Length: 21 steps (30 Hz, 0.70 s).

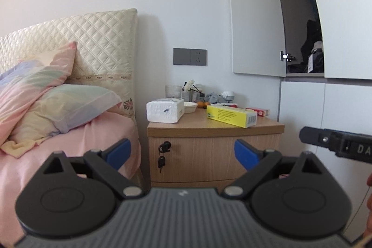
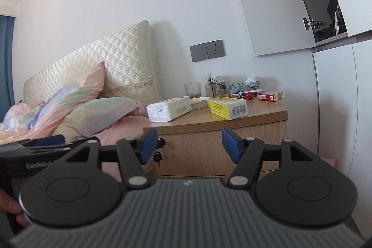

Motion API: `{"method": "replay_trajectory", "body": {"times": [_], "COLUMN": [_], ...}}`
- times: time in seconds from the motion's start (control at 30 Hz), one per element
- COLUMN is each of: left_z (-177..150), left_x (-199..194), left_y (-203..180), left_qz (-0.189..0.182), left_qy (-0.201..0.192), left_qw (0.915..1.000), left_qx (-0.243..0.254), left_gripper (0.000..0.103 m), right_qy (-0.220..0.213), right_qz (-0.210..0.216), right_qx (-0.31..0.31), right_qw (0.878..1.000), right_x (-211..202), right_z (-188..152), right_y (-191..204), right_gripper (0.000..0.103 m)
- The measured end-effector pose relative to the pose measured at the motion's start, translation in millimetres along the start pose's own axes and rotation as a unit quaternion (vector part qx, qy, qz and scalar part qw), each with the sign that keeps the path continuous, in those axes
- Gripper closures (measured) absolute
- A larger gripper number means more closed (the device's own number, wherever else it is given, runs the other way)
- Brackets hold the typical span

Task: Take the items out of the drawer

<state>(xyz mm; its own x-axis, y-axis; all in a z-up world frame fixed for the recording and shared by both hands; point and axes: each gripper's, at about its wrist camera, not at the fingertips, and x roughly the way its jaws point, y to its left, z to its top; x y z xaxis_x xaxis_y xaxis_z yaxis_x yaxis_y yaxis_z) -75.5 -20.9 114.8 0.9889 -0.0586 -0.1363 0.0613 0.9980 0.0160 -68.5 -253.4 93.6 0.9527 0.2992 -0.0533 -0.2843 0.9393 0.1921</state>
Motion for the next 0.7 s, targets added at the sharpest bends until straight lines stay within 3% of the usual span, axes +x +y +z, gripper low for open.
{"method": "replay_trajectory", "body": {"times": [0.33,0.5,0.7], "left_z": [-22.8,-34.5,-41.5], "left_x": [-2.3,3.8,3.7], "left_y": [14.7,23.3,20.6], "left_qz": [0.046,0.025,0.02], "left_qy": [-0.014,0.0,-0.003], "left_qw": [0.9988,0.9996,0.9998], "left_qx": [0.011,-0.016,-0.009], "left_gripper": [0.003,0.002,0.001], "right_qy": [-0.01,-0.015,0.009], "right_qz": [0.009,0.007,-0.006], "right_qx": [-0.005,-0.022,-0.005], "right_qw": [1.0,1.0,1.0], "right_x": [-2.6,-8.0,-5.0], "right_z": [-15.5,-28.1,-40.8], "right_y": [6.5,6.4,-7.2], "right_gripper": [0.037,0.037,0.037]}}
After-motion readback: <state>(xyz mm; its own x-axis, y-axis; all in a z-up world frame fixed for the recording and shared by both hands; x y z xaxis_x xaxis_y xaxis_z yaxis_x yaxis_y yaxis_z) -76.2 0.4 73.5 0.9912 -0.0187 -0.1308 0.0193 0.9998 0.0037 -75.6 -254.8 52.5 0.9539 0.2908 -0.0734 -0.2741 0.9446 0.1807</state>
